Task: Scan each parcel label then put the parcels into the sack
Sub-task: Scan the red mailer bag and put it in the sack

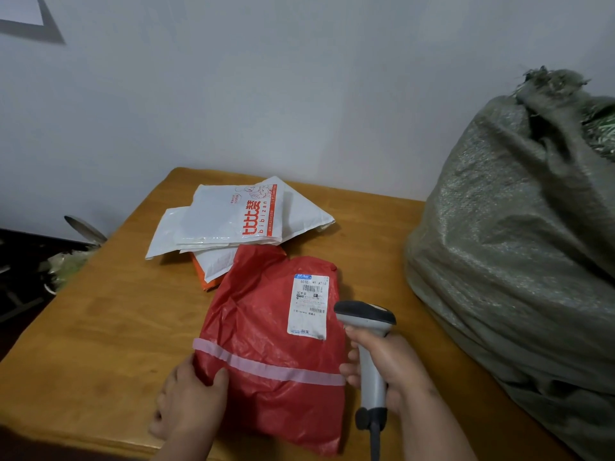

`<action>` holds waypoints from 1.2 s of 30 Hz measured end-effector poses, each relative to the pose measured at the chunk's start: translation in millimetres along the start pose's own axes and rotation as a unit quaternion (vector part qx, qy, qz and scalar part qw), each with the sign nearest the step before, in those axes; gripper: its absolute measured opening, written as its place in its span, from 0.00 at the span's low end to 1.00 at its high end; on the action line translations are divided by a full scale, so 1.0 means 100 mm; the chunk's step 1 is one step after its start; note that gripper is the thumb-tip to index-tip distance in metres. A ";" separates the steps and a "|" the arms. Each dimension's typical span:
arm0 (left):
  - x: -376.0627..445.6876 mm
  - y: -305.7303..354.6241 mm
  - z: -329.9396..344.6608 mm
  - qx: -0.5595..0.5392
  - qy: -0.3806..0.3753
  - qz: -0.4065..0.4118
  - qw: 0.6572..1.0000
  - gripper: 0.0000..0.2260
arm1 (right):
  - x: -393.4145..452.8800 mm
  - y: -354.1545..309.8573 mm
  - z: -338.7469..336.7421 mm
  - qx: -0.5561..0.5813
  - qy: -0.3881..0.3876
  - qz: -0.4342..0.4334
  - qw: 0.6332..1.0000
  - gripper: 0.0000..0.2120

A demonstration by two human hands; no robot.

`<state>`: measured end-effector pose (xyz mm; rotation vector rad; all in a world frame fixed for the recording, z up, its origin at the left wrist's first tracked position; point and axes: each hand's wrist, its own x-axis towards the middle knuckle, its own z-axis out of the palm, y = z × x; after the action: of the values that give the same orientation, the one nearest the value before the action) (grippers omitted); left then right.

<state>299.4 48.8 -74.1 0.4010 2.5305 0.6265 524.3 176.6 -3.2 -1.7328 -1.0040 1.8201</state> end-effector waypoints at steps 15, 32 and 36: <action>0.19 0.39 0.02 -0.275 -0.118 -0.049 0.953 0.33 | 0.25 0.37 0.32 0.086 -0.016 0.050 0.995 0.10; -0.82 1.44 -0.89 -0.439 -0.087 0.229 0.864 0.06 | -0.93 -0.60 -0.26 0.209 0.062 -0.236 0.947 0.07; -1.21 1.60 -1.14 -0.430 -0.063 0.314 0.844 0.08 | -1.34 -0.80 -0.35 0.240 0.078 -0.306 0.918 0.06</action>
<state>364.6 97.1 141.7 0.8759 1.6877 1.7959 561.7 136.7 146.7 -1.0827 -0.8167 1.3456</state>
